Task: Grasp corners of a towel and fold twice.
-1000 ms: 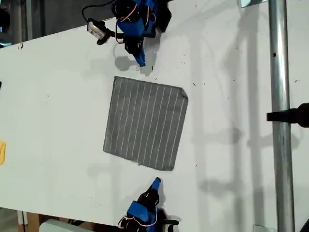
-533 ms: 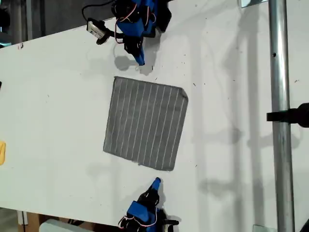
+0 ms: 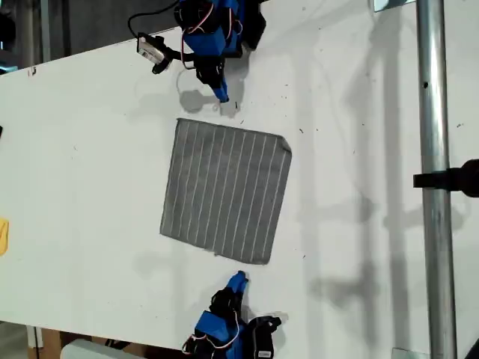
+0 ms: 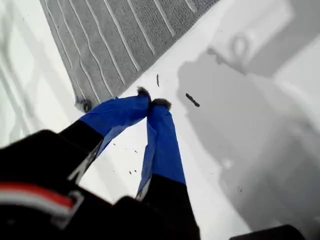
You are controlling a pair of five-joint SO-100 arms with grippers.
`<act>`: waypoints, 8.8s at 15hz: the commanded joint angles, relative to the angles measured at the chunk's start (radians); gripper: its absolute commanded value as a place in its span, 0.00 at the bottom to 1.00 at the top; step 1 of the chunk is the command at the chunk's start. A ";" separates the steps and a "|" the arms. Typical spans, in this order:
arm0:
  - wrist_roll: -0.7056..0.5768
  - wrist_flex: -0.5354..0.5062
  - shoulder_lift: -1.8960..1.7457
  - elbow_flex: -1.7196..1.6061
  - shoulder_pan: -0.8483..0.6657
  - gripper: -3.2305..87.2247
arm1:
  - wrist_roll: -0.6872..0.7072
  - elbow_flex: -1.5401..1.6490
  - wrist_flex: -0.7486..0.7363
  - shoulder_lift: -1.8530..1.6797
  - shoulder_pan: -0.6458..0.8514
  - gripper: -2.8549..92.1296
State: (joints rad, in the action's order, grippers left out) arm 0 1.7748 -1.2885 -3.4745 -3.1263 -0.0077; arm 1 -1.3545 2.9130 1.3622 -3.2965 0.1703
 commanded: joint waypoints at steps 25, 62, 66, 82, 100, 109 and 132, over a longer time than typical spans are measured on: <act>-0.219 -0.316 1.118 1.210 0.011 0.11 | -0.133 -1.634 0.232 1.833 -0.491 0.34; -0.221 0.239 1.917 1.111 0.086 0.24 | -0.063 -1.621 -0.189 2.269 -0.454 0.03; -0.167 0.319 1.977 1.088 0.092 0.01 | -0.071 -1.620 -0.184 2.269 -0.472 0.03; -0.264 -0.259 1.859 1.641 0.051 0.00 | -0.055 -1.493 0.005 1.786 -0.428 0.03; -0.801 -0.198 2.149 1.821 -0.534 0.00 | 0.543 -1.157 -0.195 1.658 0.117 0.03; -0.724 -0.209 2.200 1.704 -0.500 0.25 | 0.390 -1.062 -0.219 1.710 0.106 0.32; -0.433 0.071 0.000 0.038 -0.295 0.08 | -0.172 -0.449 -0.334 1.080 0.127 0.49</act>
State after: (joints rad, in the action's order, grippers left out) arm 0 1.3499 -1.2349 -3.4683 -3.0879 -0.2991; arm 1 -1.5693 2.5541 1.1290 -2.3639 0.2531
